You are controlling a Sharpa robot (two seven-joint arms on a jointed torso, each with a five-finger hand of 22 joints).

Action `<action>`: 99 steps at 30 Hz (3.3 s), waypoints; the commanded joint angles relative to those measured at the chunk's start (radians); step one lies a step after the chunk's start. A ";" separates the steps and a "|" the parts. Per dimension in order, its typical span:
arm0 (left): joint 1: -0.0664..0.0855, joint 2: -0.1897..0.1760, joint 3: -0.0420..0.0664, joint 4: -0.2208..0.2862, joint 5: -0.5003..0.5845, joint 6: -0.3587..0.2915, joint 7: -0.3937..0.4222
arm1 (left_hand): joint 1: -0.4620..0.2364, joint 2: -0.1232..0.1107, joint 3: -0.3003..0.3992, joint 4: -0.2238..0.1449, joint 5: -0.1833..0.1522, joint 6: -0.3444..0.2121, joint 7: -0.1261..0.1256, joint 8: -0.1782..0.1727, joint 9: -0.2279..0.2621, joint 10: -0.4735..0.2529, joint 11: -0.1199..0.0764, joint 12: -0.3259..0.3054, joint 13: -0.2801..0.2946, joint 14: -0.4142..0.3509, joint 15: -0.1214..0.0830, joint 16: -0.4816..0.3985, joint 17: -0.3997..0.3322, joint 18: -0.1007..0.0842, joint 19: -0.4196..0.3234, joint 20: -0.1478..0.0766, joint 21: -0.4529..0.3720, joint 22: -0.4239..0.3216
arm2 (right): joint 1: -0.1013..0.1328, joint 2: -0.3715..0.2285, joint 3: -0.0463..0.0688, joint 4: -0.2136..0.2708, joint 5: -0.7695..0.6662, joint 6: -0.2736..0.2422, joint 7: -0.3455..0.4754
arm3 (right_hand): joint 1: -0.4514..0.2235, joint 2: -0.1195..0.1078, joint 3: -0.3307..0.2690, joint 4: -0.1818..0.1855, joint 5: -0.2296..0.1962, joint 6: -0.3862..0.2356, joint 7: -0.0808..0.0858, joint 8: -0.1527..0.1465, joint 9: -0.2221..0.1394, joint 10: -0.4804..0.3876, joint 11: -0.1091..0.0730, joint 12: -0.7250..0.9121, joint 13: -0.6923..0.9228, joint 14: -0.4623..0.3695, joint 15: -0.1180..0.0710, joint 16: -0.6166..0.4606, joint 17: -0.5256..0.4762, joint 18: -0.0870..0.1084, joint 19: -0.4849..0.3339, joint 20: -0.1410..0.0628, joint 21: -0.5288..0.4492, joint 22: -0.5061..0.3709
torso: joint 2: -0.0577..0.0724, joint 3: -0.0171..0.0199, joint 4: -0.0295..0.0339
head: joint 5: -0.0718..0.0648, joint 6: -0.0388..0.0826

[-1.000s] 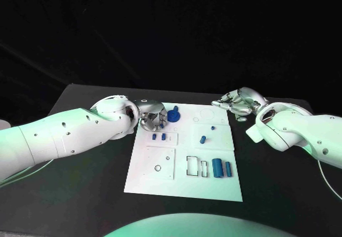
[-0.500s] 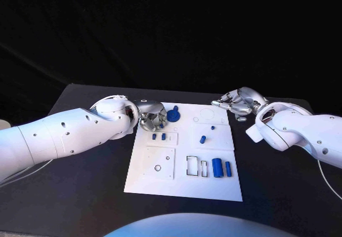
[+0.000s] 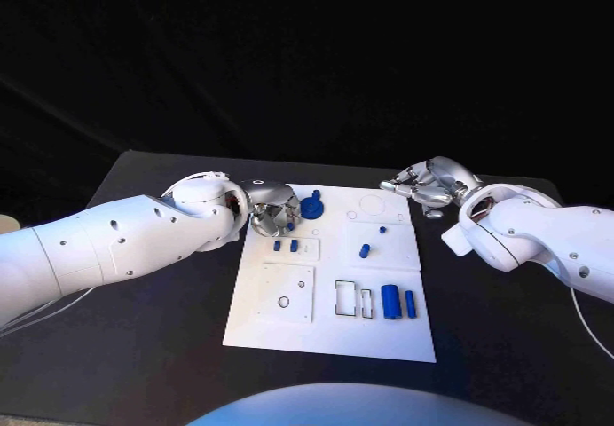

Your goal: Assemble the parts on the task board

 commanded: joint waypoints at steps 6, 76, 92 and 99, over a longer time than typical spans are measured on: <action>0.000 -0.001 0.000 0.002 0.007 -0.001 0.001 | -0.012 -0.003 0.006 0.009 -0.002 -0.015 0.000 -0.011 -0.003 -0.017 0.004 -0.015 -0.006 -0.014 0.003 -0.007 -0.015 0.006 -0.014 0.002 -0.012 -0.015 | -0.001 0.000 0.000 -0.001 -0.009 0.002 0.007 | 0.000 0.007 -0.003 0.000 0.003 -0.003 -0.006 0.003 -0.001 0.003 -0.003 -0.002 -0.002 0.063 0.000 -0.006 0.084 0.020 -0.004 0.000 -0.002 0.000 | 0.000 0.0001 -0.0010 | 0.000 0.001; 0.001 -0.276 0.055 0.200 1.394 -0.082 0.310 | -0.026 0.021 -0.059 0.077 -0.004 -0.012 0.026 0.007 -0.018 -0.049 0.012 0.123 0.007 -0.197 0.009 -0.228 -0.367 0.031 -0.118 0.007 -0.264 -0.272 | -0.076 0.060 0.000 -0.013 -0.918 0.162 -0.137 | 0.394 -0.192 0.352 -0.002 -0.101 0.170 -0.005 -0.105 -0.100 -0.233 0.017 -1.069 -1.136 0.034 0.012 -0.100 -0.050 0.033 -0.018 0.007 -0.110 -0.019 | 0.001 -0.0013 -0.0004 | -0.065 0.027; 0.001 -0.279 0.055 0.202 1.385 -0.082 0.305 | -0.027 0.023 -0.061 0.078 -0.004 -0.016 0.028 0.007 -0.019 -0.056 0.014 0.123 0.006 -0.199 0.010 -0.233 -0.369 0.031 -0.117 0.007 -0.271 -0.277 | -0.091 0.088 0.000 -0.037 -0.921 0.191 -0.150 | 0.323 -0.214 0.492 -0.005 -0.094 0.188 -0.008 -0.115 -0.098 -0.215 0.014 -1.069 -1.156 0.037 0.010 -0.092 -0.040 0.030 -0.009 0.006 -0.100 -0.004 | 0.001 0.0000 -0.0010 | -0.063 0.023; 0.001 -0.279 0.055 0.202 1.381 -0.083 0.305 | -0.027 0.024 -0.061 0.078 -0.004 -0.017 0.028 0.006 -0.019 -0.057 0.014 0.123 0.006 -0.199 0.011 -0.233 -0.370 0.031 -0.117 0.007 -0.272 -0.277 | -0.095 0.096 -0.001 -0.044 -0.927 0.215 -0.157 | 0.339 -0.228 0.654 -0.048 -0.089 0.205 -0.011 -0.106 -0.082 -0.196 0.010 -1.068 -1.164 0.039 0.003 -0.087 -0.033 0.027 -0.001 -0.001 -0.083 0.014 | 0.000 -0.0002 -0.0009 | -0.065 0.022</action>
